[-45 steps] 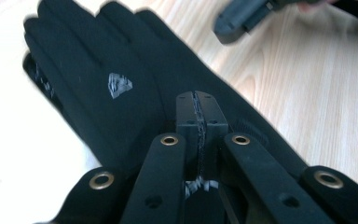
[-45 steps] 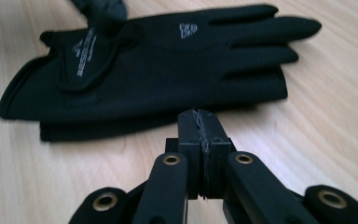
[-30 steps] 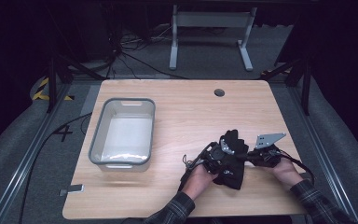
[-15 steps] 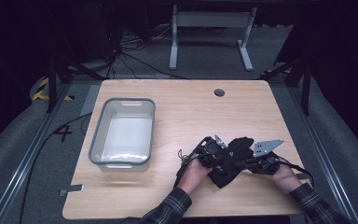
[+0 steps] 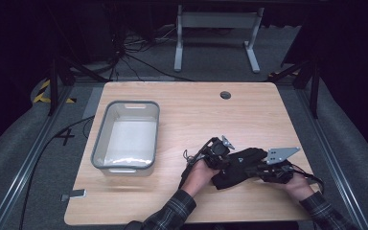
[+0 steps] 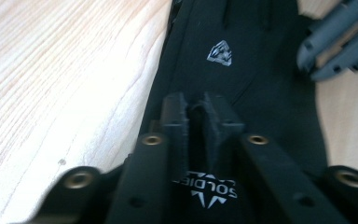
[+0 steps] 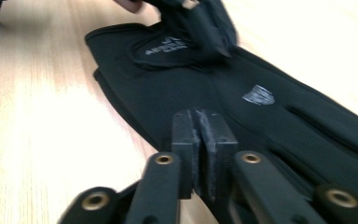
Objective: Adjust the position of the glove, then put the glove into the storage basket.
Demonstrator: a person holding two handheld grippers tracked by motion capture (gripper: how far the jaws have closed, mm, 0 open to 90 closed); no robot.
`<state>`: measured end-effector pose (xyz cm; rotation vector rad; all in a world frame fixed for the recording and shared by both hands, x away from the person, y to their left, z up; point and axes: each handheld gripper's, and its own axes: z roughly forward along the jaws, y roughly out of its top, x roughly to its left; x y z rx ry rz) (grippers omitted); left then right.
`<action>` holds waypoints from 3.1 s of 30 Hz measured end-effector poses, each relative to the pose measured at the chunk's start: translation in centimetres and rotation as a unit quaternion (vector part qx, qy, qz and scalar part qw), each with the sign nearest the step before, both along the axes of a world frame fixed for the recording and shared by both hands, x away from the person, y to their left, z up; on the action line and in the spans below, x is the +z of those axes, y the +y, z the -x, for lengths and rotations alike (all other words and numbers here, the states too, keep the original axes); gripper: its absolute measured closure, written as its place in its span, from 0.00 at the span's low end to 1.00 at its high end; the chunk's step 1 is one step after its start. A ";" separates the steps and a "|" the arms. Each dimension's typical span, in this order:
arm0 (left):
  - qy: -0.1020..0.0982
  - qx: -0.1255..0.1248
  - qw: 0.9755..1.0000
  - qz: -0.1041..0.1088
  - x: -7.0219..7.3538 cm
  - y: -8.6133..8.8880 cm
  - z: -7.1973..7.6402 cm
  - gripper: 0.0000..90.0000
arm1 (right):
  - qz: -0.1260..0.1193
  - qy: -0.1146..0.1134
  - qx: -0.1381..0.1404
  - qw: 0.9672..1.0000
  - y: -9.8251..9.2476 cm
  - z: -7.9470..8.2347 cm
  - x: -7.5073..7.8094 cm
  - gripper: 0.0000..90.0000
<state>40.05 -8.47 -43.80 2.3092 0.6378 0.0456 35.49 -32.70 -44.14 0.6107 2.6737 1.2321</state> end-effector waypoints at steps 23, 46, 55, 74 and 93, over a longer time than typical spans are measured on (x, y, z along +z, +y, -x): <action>0.019 -0.086 0.996 -0.013 -0.9 -2.6 -2.0 0.18 | 0.025 -0.018 -0.141 0.990 -8.3 2.9 -1.9 0.23; 0.038 -0.121 0.992 -0.019 -1.3 -3.1 -1.1 0.67 | 0.035 -0.019 -0.143 0.989 -8.1 2.6 -2.6 0.15; 0.047 -0.113 0.992 -0.025 -0.4 -2.9 -1.0 0.76 | 0.035 -0.019 -0.143 0.989 -8.1 2.6 -2.6 0.15; 0.026 -0.061 0.998 0.009 4.6 1.3 -1.5 0.75 | 0.035 -0.019 -0.141 0.989 -8.1 2.6 -2.6 0.15; 0.001 0.009 0.999 0.034 7.9 7.6 -2.3 0.75 | 0.036 -0.018 -0.141 0.989 -8.1 2.5 -2.6 0.13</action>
